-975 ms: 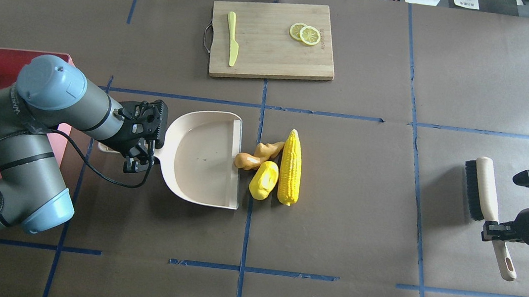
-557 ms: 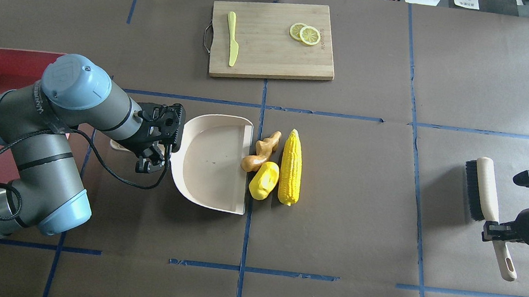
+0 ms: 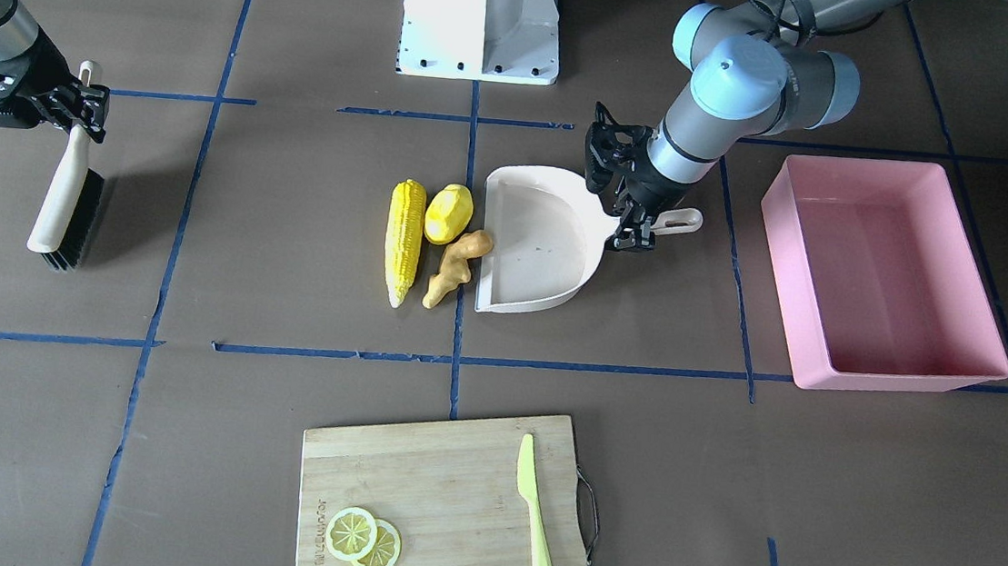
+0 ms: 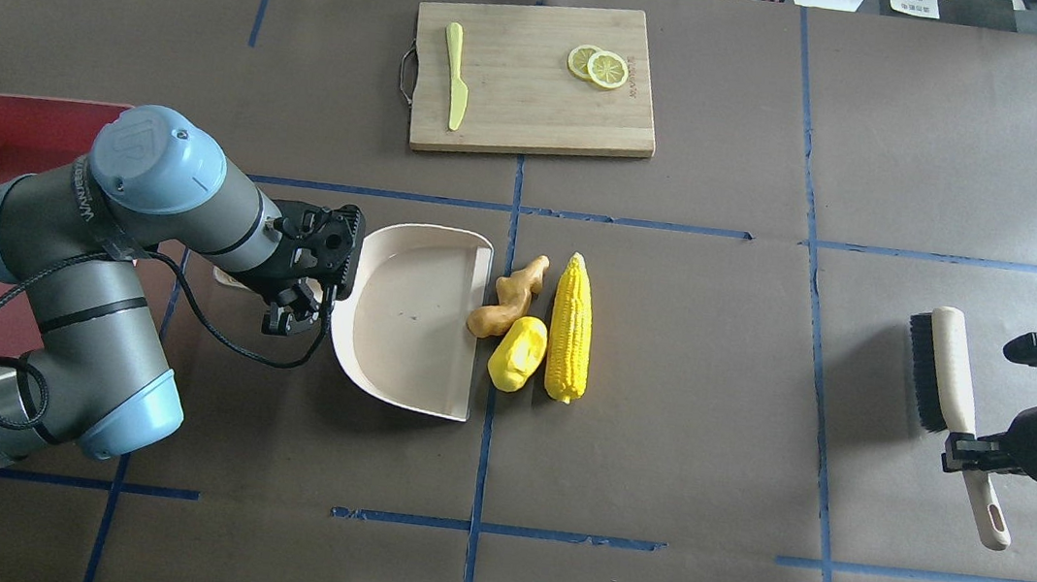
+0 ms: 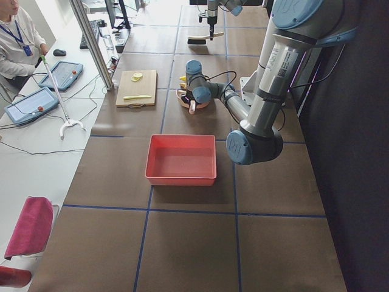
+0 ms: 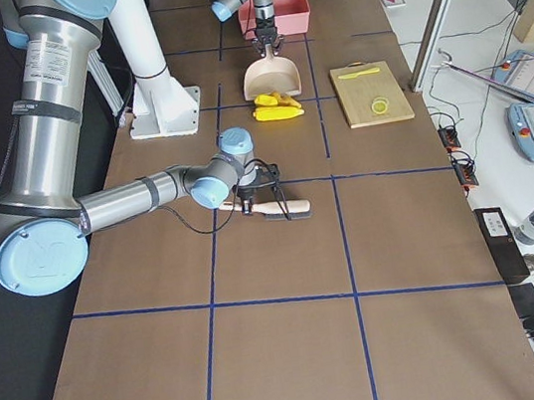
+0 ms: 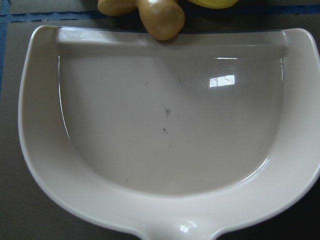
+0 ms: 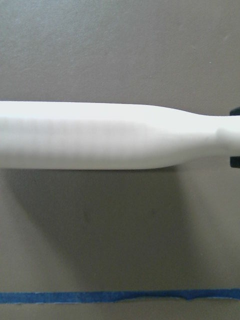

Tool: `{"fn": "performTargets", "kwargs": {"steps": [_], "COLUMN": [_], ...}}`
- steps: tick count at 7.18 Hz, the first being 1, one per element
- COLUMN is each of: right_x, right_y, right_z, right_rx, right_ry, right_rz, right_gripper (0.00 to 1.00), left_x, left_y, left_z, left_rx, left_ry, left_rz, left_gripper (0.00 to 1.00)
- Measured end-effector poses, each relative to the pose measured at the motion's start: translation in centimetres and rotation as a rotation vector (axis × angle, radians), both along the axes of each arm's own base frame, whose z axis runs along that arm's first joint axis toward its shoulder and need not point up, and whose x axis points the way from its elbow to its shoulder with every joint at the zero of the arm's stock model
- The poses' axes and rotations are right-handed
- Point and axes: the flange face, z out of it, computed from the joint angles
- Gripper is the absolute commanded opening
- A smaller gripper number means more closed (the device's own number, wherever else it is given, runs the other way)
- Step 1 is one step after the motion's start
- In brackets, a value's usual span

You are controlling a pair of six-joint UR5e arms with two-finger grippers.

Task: Sweep and dump trash into bin
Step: 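Grasp the dustpan handle with the left gripper and slide it toward the produce, then lift the brush with the right gripper and bring it beside the corn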

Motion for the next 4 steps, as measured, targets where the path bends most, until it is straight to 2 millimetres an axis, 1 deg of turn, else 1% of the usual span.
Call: {"fn": "performTargets", "kwargs": {"steps": [1, 2, 3, 4], "right_x": [-0.1, -0.7, -2.0, -3.8], "right_y": [0.0, 0.0, 0.3, 0.8], "right_z": [-0.3, -1.2, -2.8, -5.1], "right_rx": [-0.006, -0.02, -0.038, -0.063], "right_ry": [-0.006, -0.02, -0.042, -0.064], "right_rz": [0.005, 0.016, 0.023, 0.025], "right_gripper": [0.0, 0.0, 0.0, 0.0], "left_x": [0.1, 0.1, 0.1, 0.1], "left_y": [0.0, 0.0, 0.0, 0.0], "left_z": [-0.1, 0.0, 0.0, 0.1], "left_rx": [-0.001, -0.002, -0.003, -0.004], "left_ry": [-0.002, -0.004, -0.005, -0.006], "left_rz": [0.001, 0.001, 0.001, 0.001], "left_gripper": [0.0, 0.0, 0.0, 0.0]}}
